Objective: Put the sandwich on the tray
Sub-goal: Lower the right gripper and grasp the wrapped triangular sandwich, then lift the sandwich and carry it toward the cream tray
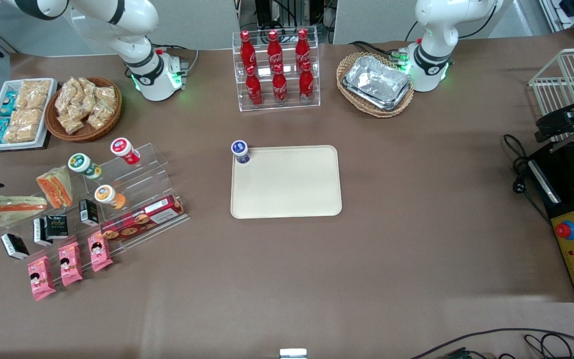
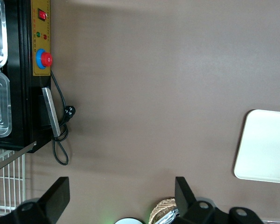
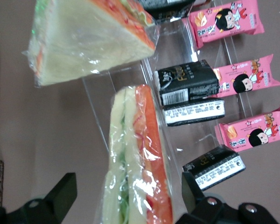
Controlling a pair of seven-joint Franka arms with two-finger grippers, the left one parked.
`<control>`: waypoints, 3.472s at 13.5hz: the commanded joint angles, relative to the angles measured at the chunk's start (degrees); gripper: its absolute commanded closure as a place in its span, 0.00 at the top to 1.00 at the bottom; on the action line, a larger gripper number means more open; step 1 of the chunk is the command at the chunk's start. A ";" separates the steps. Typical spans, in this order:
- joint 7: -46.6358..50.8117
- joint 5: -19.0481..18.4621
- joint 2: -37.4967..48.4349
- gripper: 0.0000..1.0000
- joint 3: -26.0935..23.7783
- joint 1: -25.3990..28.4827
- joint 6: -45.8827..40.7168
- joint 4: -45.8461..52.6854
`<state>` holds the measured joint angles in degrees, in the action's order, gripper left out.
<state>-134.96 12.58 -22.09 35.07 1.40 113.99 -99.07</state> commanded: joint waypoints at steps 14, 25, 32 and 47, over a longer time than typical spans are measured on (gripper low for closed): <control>-3.29 3.24 -2.61 0.08 0.26 -1.14 -1.48 5.37; 30.84 4.65 3.35 0.09 -5.33 -1.58 -24.14 16.10; 61.88 3.85 8.90 0.09 -14.22 7.72 -31.81 16.02; 93.57 -4.92 3.46 0.09 -37.53 29.52 -18.12 14.44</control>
<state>-40.89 10.35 -15.77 -2.71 27.68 91.80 -84.31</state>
